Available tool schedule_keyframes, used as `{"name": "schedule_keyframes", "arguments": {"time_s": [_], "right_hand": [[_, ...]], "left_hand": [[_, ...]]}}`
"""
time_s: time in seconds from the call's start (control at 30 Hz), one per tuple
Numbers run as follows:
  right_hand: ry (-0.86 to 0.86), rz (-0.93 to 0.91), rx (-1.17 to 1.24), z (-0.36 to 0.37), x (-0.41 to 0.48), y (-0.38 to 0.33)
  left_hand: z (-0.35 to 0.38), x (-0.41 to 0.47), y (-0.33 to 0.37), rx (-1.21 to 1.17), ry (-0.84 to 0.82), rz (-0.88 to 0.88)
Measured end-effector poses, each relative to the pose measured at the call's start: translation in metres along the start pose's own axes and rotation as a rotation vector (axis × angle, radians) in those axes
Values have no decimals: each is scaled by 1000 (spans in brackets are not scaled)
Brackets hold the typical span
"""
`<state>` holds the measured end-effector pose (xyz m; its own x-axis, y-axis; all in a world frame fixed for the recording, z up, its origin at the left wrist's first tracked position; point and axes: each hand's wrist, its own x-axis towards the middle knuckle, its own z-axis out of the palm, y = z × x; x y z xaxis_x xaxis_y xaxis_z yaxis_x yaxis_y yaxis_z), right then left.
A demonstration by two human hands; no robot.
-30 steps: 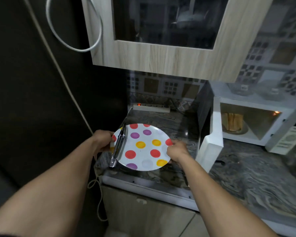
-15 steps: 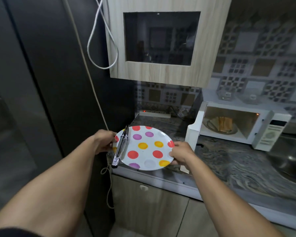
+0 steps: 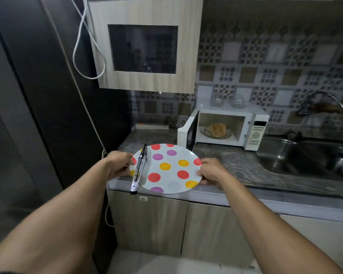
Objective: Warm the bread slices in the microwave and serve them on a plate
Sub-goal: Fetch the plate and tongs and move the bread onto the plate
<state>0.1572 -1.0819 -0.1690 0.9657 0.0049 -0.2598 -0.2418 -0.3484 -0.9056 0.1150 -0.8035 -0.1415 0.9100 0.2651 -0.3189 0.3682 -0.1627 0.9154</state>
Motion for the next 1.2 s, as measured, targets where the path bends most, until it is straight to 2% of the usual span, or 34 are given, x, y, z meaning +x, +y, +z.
{"name": "schedule_keyframes", "arguments": {"time_s": [0.3,0.43,0.63,0.87,1.2], "right_hand": [[85,70,87,-110,-30,50],[140,79,35,-159,-16,69],[157,114,9,-228,33,85],[162,51,-59,-284,115,95],[129,85,-123,-294,238,114]], "left_hand": [[102,-4,15,-20,-88,19],[160,12,26,-26,-152,10],[238,60,43,35,-195,38],[315,109,68,3,-160,14],[367,203,60,-14,-123,-74]]}}
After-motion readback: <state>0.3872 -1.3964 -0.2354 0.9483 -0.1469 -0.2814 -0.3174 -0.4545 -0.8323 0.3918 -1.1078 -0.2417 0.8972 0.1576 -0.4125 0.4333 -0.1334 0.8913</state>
